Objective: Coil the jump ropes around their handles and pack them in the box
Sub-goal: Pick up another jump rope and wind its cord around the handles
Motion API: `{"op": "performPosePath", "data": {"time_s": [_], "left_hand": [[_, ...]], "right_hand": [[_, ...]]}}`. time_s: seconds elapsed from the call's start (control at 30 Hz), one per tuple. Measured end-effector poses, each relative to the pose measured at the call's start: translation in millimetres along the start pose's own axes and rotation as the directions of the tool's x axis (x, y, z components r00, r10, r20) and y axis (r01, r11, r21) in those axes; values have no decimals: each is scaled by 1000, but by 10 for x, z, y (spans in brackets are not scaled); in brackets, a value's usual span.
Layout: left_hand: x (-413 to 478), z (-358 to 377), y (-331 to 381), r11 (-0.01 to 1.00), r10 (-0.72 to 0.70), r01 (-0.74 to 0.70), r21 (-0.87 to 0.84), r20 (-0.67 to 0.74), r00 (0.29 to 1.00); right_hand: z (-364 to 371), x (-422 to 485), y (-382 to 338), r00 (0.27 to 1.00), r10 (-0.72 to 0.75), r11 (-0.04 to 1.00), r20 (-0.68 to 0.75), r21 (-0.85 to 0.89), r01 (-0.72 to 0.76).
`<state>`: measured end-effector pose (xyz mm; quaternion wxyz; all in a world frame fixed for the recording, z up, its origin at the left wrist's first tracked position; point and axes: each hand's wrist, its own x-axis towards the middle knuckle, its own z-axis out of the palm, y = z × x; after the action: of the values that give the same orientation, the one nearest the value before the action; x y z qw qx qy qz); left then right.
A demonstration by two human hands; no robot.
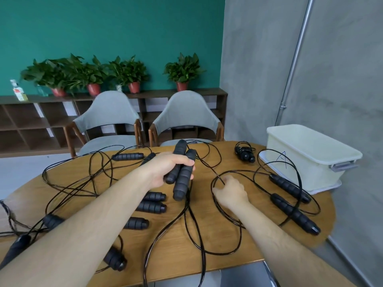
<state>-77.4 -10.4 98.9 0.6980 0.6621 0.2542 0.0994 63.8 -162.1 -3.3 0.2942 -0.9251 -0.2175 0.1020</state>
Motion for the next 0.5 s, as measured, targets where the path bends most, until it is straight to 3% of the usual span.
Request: {"op": "performPosePath", "data": {"time_s": [0.1,0.33,0.5], "left_hand": [[-24,-36,-2,999,7,-9,43,36,999],[-65,-138,414,986,125,-133,102,78,989],[-161,-249,1018,915,224,-234,329,68,972]], "right_hand": [[13,24,75,996,49,998,71,40,-52],[-143,94,23,999,53,993,-1,110,-52],[-422,207,-253,972,-175,963,-160,179,203]]}}
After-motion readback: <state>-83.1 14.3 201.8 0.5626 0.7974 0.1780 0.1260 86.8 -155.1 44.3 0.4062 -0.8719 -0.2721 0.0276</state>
